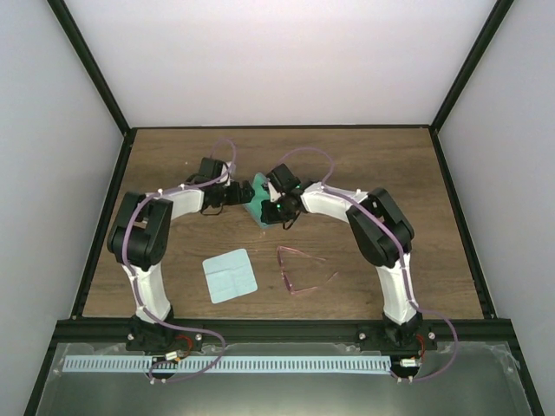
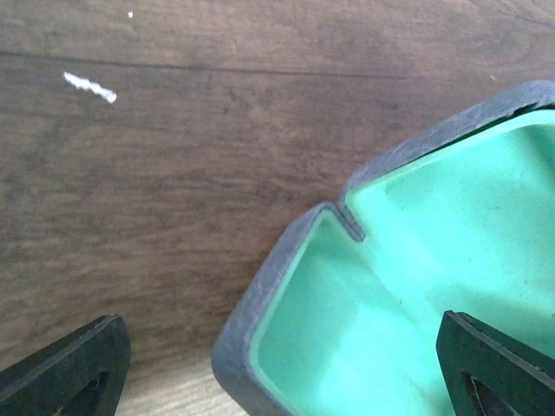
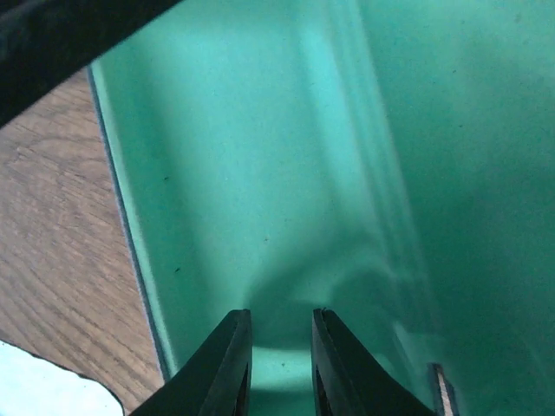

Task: Organize the sunglasses
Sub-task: Adjust the sunglasses case at the center of the board.

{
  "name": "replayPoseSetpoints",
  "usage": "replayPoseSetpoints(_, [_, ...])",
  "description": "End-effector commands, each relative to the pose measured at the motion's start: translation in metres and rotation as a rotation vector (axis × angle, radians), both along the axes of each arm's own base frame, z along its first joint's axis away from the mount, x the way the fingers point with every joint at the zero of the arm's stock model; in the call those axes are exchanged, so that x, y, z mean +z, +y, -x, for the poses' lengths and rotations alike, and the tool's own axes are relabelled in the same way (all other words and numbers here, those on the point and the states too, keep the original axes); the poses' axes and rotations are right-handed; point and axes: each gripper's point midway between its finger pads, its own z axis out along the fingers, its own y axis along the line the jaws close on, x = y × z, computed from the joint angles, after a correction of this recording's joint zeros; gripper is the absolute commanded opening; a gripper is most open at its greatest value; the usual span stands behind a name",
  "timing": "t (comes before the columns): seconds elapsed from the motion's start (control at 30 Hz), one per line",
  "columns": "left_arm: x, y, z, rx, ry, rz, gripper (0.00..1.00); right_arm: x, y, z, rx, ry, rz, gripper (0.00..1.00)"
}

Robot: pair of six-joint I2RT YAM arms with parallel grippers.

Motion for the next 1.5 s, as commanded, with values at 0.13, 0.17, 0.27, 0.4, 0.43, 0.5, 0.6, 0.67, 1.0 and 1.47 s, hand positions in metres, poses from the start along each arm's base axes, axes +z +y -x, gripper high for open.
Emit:
replayPoseSetpoints(0.13, [-0.020,0.006,0.038,0.000,0.116,-0.002,0.99,0.003,-0.004,-0.019,-0.017,-0.064,0.095,0.24])
replayPoseSetpoints(0.17, [-0.021,0.007,0.039,0.000,0.119,-0.005,0.99,0.008,-0.004,-0.021,-0.021,-0.075,0.095,0.25])
replayPoseSetpoints(0.27, [-0.024,0.010,0.044,0.005,0.129,-0.018,0.99,0.032,-0.002,-0.029,-0.038,-0.129,0.077,0.30])
replayPoseSetpoints(0.4, [-0.033,0.018,0.047,0.034,0.148,-0.051,0.98,0.062,0.009,-0.026,-0.009,-0.168,0.020,0.31])
replayPoseSetpoints(0.43, [-0.034,0.021,0.047,0.046,0.150,-0.064,0.98,0.067,0.013,-0.025,0.004,-0.175,0.011,0.31])
replayPoseSetpoints(0.5, [-0.038,0.025,0.046,0.062,0.163,-0.088,0.95,0.073,0.022,-0.017,0.039,-0.176,-0.008,0.31])
replayPoseSetpoints(0.6, [-0.046,0.030,0.047,0.074,0.192,-0.124,0.90,0.067,0.034,-0.003,0.078,-0.157,-0.010,0.31])
replayPoseSetpoints(0.67, [-0.050,0.034,0.049,0.083,0.207,-0.148,0.86,0.059,0.039,0.006,0.094,-0.140,-0.005,0.31])
replayPoseSetpoints(1.0, [-0.067,0.048,0.069,0.099,0.280,-0.215,0.83,0.048,0.049,0.021,0.134,-0.096,-0.033,0.31])
replayPoseSetpoints(1.47, [-0.076,0.061,0.096,0.074,0.323,-0.279,0.84,-0.002,0.031,0.036,0.132,-0.025,0.055,0.32])
